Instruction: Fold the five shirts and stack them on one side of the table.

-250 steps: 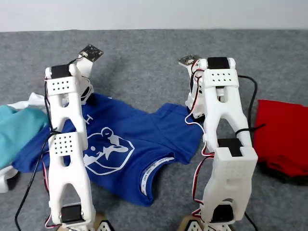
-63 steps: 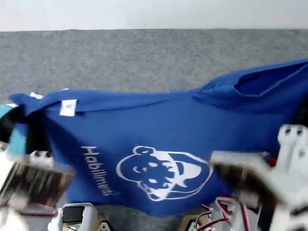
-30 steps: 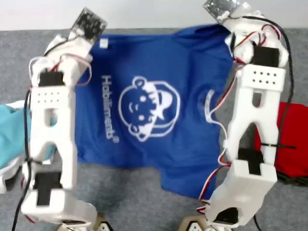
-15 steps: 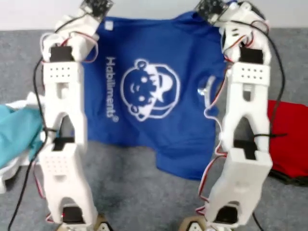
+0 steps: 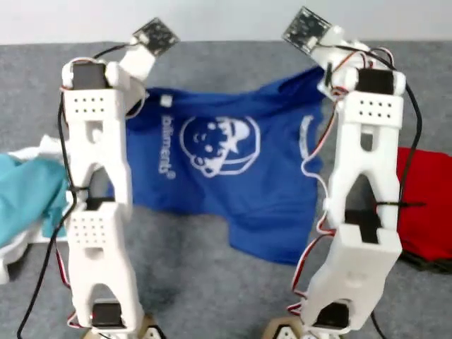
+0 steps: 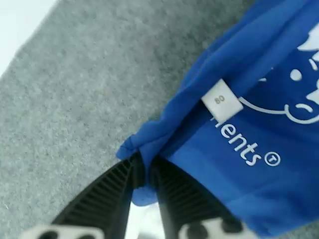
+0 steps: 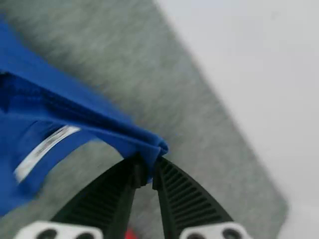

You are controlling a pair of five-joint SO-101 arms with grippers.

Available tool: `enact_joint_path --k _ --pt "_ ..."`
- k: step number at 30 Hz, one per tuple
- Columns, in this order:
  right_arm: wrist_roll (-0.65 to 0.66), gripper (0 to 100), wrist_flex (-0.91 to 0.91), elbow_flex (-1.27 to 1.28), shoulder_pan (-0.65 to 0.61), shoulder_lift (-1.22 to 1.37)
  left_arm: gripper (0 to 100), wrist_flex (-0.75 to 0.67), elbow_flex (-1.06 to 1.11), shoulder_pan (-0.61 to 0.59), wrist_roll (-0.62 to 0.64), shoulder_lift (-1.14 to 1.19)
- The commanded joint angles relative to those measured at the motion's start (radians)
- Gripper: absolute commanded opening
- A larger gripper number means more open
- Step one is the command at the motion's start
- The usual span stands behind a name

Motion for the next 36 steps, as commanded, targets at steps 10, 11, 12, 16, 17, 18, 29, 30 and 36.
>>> enact_joint_path --k 10,11,12,16,17,18,29,30,36 --pt "0.008 1.2 0.443 -0.012 0.007 -0.127 0 0.029 0.268 -0.021 -0.018 -0.017" --pt "0.008 1.2 0.479 -0.012 0.004 -0.133 0 0.029 0.289 -0.021 -0.018 -0.017" --pt "0.008 1.2 0.515 -0.012 0.001 -0.137 0 0.029 0.308 -0.021 -0.02 -0.017" --pt "0.003 1.0 0.598 -0.008 0.004 -0.151 0 0.029 0.372 -0.023 -0.044 -0.018" --pt "0.003 1.0 0.599 -0.005 0.007 -0.156 0 0.029 0.39 -0.023 -0.052 -0.025" --pt "0.003 1.0 0.599 0.006 0.012 -0.162 0 0.029 0.415 -0.021 -0.055 -0.037" --pt "0.003 1.0 0.596 0.339 0.015 -0.364 0 0.028 0.596 -0.023 -0.1 -0.15" --pt "0.003 1.0 0.596 0.368 0.015 -0.38 0 0.028 0.604 -0.023 -0.1 -0.15" --pt "0.003 1.0 0.596 0.525 0.015 -0.469 1 0.026 0.61 -0.021 -0.1 -0.15"
